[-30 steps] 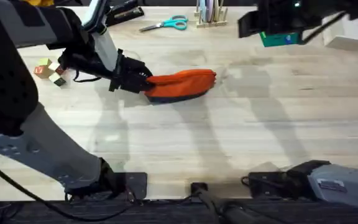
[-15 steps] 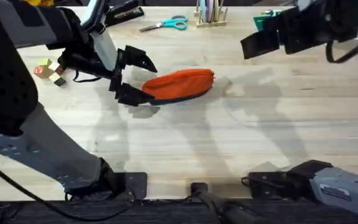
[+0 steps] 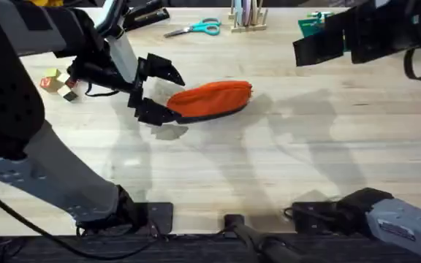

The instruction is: Unzip the bag, pick up the pens from the table one at a time and place them inside, then zip the bag closed.

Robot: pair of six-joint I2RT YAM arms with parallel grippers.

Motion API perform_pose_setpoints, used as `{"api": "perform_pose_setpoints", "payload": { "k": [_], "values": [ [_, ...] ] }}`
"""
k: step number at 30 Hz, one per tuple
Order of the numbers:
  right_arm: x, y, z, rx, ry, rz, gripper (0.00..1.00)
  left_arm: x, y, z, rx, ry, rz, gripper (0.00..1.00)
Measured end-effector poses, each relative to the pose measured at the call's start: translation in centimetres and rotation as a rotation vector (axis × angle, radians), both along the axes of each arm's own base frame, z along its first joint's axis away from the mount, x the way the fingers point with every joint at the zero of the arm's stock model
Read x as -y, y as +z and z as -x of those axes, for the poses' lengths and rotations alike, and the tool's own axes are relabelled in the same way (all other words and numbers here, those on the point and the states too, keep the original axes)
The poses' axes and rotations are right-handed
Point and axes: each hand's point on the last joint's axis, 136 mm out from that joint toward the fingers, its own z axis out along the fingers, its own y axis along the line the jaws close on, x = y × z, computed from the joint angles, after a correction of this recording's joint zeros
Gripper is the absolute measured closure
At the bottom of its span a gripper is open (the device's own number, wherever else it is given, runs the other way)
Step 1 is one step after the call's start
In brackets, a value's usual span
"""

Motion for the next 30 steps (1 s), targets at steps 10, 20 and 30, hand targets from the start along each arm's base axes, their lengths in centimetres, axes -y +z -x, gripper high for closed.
{"api": "perform_pose_setpoints", "payload": {
  "k": [10, 20, 30],
  "values": [
    [0.0, 0.0, 0.0, -0.002, 0.000, 0.000, 0.003, -1.8, 7.2, -1.2, 0.236, 0.027, -0.212, 0.006],
    [0.6, 2.4, 1.5, 0.085, -0.001, -0.033, 0.004, -3.9, 15.9, 2.0, 0.260, 0.388, -0.424, 0.006],
    [0.7, 2.6, 1.8, 0.091, -0.001, -0.035, 0.003, -5.6, 19.3, 4.4, 0.166, 0.749, -0.433, 0.005]
  ]
}}
